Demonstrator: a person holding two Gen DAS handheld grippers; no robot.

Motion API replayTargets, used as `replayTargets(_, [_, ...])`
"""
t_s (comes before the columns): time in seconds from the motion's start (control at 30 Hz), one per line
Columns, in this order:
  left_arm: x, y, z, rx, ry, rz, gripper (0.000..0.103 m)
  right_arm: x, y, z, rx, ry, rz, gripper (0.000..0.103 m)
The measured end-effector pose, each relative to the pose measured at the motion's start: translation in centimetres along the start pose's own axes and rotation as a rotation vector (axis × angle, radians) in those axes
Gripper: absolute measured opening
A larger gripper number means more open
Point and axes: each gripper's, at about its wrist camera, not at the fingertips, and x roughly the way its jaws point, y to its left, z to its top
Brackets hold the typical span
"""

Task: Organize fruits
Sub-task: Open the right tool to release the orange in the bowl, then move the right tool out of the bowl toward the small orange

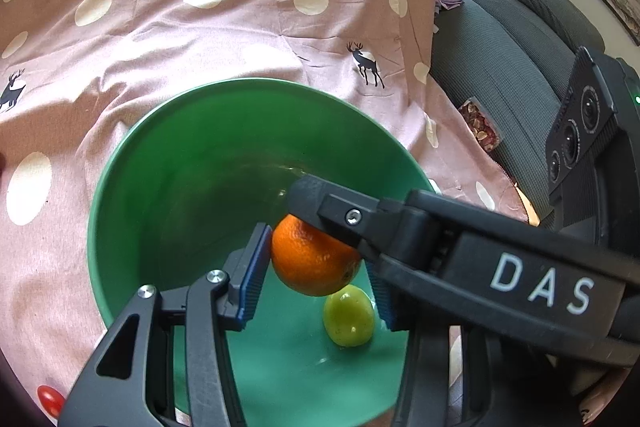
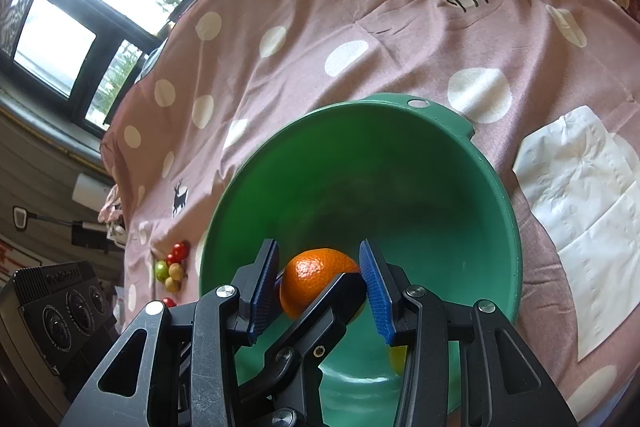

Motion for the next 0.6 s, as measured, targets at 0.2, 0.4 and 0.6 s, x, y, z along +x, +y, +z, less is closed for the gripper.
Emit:
replayTargets(0.2, [-0.6, 0.2, 0.0, -0.008, 0.002, -0.021, 0.047, -0.2, -0.1, 0.0, 0.013, -0.011, 0.009, 0.046])
replayTargets(0.4, [-2.8, 0.4, -0.3, -0.013, -0.031, -0.050, 0.047, -1.2, 0.0, 0.0, 0.014, -0.066, -0.048, 0.046])
replayTargets(0.6, [-6.9, 1.3, -0.8, -0.007, -0.104, -0.034, 0.047, -2.9, 1.5, -0.2, -0.024, -0.139, -0.041, 0.045])
